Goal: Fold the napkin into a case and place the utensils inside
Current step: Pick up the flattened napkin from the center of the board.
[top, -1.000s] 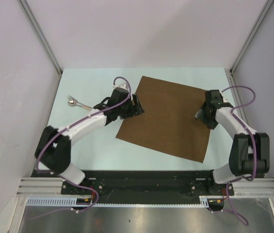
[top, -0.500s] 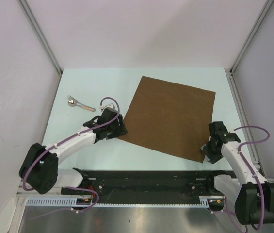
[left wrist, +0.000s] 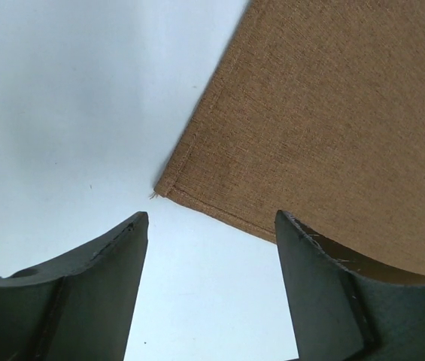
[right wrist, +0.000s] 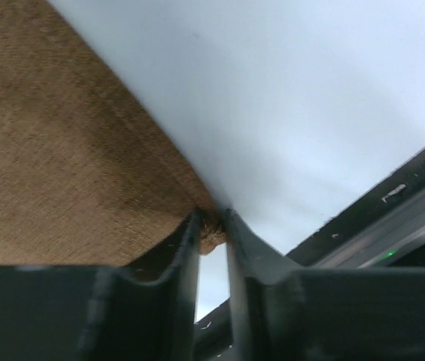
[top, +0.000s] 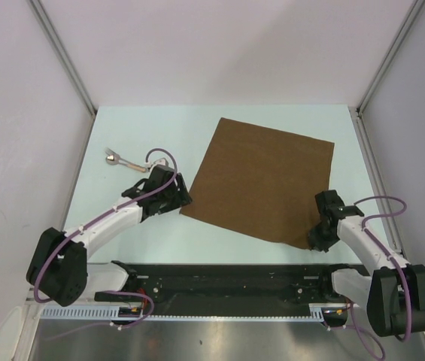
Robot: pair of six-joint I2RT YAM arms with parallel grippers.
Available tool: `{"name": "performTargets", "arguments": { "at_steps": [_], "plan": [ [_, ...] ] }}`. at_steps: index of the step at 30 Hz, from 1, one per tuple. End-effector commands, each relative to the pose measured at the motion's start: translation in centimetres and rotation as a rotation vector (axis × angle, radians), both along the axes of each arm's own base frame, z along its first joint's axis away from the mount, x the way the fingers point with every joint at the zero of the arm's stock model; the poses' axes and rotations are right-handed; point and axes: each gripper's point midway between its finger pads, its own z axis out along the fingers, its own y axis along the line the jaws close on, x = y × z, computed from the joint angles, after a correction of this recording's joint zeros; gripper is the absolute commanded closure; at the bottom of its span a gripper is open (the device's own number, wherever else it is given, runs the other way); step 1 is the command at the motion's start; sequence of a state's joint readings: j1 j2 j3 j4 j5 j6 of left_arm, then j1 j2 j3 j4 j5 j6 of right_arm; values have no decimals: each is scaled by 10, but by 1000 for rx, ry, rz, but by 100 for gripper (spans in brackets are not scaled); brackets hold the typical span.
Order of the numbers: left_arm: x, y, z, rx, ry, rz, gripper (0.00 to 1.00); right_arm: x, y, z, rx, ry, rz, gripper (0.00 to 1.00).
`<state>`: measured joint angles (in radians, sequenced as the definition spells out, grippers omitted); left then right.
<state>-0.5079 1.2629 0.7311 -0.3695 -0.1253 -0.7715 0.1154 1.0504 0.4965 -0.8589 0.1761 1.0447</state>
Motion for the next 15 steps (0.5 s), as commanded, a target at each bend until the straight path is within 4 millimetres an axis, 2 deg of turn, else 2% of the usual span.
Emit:
{"name": "performTargets", "arguments": {
  "at_steps": [1, 2, 3, 7, 9, 10, 13, 15],
  "plan": [
    [3, 6, 5, -12, -17, 37, 19, -2, -3, -8, -33, 16, -35, 92],
    [0, 8, 2, -2, 0, 43, 16, -2, -3, -7, -30, 7, -38, 99],
    [-1, 10, 1, 6, 6, 49, 13, -1, -3, -7, -28, -2, -41, 100],
    [-4, 22, -6, 22, 27, 75, 10, 16, 9, 7, 41, -124, -1, 100],
    [-5, 24, -9, 15, 37, 76, 13, 22, 14, 14, 69, -195, 44, 100],
    [-6, 23, -12, 5, 48, 71, 22, 27, 19, 18, 94, -233, 68, 100],
    [-6, 24, -19, 4, 60, 76, 36, 34, 26, 30, 118, -338, 138, 100],
    [-4, 24, -21, 4, 54, 85, 37, 37, 27, 39, 118, -396, 165, 100]
  ]
}}
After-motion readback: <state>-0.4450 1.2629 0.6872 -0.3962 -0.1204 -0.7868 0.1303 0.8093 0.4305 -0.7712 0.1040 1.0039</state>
